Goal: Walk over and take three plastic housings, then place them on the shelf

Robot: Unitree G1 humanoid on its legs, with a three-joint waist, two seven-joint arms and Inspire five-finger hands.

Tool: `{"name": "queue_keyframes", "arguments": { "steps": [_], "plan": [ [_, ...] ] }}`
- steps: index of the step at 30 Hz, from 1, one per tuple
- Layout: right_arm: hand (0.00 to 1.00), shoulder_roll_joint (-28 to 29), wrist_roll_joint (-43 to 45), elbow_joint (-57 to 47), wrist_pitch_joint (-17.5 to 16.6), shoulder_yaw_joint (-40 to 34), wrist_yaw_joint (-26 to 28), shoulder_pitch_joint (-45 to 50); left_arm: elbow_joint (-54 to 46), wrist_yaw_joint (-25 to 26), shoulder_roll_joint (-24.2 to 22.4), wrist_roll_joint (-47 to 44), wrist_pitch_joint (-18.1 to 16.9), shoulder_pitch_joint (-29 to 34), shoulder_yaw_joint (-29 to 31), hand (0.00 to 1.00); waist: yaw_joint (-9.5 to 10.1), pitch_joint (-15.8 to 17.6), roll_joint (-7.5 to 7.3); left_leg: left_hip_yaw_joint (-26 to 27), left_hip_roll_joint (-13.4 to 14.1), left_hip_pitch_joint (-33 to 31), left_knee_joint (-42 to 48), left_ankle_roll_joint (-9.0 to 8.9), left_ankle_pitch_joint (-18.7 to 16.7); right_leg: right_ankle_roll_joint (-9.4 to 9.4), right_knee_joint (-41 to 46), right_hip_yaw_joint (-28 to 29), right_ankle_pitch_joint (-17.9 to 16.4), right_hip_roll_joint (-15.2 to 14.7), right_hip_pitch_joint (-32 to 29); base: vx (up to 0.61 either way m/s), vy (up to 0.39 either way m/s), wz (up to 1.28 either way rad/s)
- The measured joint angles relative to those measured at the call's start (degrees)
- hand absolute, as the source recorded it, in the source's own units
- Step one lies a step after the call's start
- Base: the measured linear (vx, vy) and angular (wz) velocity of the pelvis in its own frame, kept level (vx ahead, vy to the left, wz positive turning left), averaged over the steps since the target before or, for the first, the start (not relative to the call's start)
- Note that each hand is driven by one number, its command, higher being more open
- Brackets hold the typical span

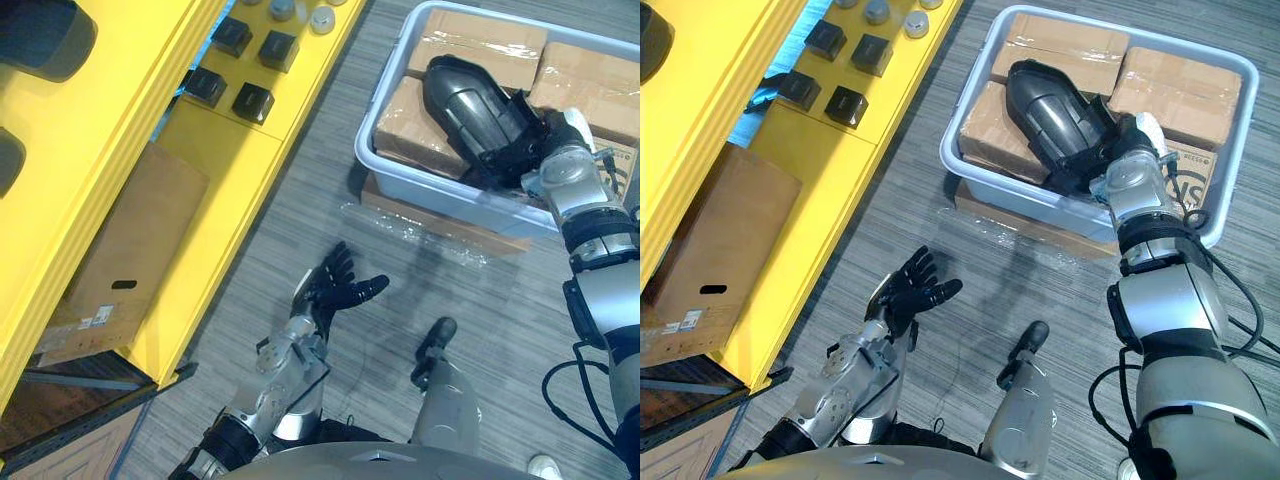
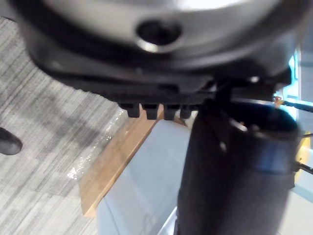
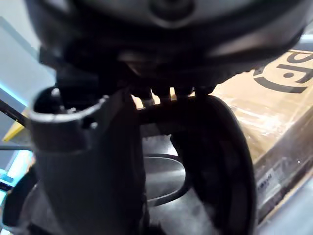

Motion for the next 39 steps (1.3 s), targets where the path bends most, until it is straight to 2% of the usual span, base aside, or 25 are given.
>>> {"name": "queue_keyframes", "arguments": {
  "steps": [6,10,16,19,24,31,35,38,39],
  "plan": [
    [0.0,-2.0,-2.5,0.1,0.9,-0.3,-0.7,0.1,1.5,0.7,-0.1,-0.2,0.0,-0.2,0.0,1.0,0.05,-0.1,0.08,-0.2,-0.1,0.0,-0.5,0.05,0.2,0.02,0.2,-0.4,-0.2,-0.1,-0.1,0.01,0.0,0.01],
    [0.0,-0.5,-4.5,2.3,3.5,-1.3,0.0,3.1,2.4,1.1,-0.2,-2.2,0.0,-1.2,0.0,1.0,0.26,-0.1,0.15,-0.6,-0.4,0.0,-1.1,0.09,0.4,0.1,1.2,-0.8,-1.1,-0.6,-0.4,0.01,-0.001,0.06],
    [0.0,0.1,-4.6,2.5,3.7,-5.1,-3.4,4.4,2.5,1.3,-0.3,-4.0,-0.1,-1.2,0.2,1.0,0.07,-0.6,0.78,-1.6,-0.7,-0.6,-1.3,0.04,0.6,0.08,2.6,-1.6,-2.1,-0.9,-1.0,0.01,-0.006,0.09],
    [0.0,0.6,-5.4,2.8,2.8,-7.0,-7.0,4.5,2.8,1.4,-0.5,-3.9,-0.2,-1.2,0.1,1.0,0.06,-0.7,0.93,-1.9,-1.1,-0.8,-1.3,0.03,0.9,0.2,3.5,-1.8,-2.6,-1.5,-1.4,0.0,0.01,0.08],
    [0.0,2.0,-7.6,3.3,-0.5,-7.0,-12.6,5.9,2.8,2.3,-0.5,-3.9,-1.4,-1.0,0.7,1.0,0.05,-0.7,0.93,-2.0,-1.1,-0.8,-1.3,0.02,1.0,0.13,3.7,-1.8,-2.6,-1.5,-1.4,0.0,0.0,0.0],
    [0.0,2.1,-10.6,3.2,-3.0,-6.8,-14.6,6.3,1.0,2.3,-0.4,-3.9,-1.4,0.9,2.6,1.0,-0.34,-0.6,0.89,-1.7,-0.9,-0.1,-1.4,-0.6,1.4,0.15,3.7,-1.5,-2.5,-1.4,-1.0,0.0,0.0,-0.02],
    [0.0,2.2,-11.2,-0.5,-3.3,-6.6,-15.6,6.4,-2.2,2.1,-0.2,-3.9,-1.5,3.3,4.7,1.0,-1.74,-0.4,0.39,-0.5,-0.6,2.6,-2.5,-0.61,1.5,0.33,2.7,-0.7,-2.4,-1.1,0.9,0.02,-0.004,-0.11],
    [0.0,2.1,-11.2,-5.8,-3.4,-6.1,-16.9,6.6,-5.9,1.8,0.8,-3.3,-1.5,4.2,6.1,1.0,-3.19,0.3,-0.89,0.2,0.2,5.1,-3.8,-0.78,1.5,0.42,0.8,-0.3,-1.9,-0.1,3.1,0.02,-0.022,-0.16],
    [0.0,2.0,-11.3,-8.6,-3.4,-6.3,-17.8,6.7,-7.7,1.6,1.1,-1.2,-1.4,4.5,6.8,1.0,-3.82,0.5,-1.74,0.7,0.3,6.3,-4.6,-0.82,1.6,0.41,0.6,0.1,-1.9,-0.1,3.6,0.02,-0.024,-0.08]
  ]
}}
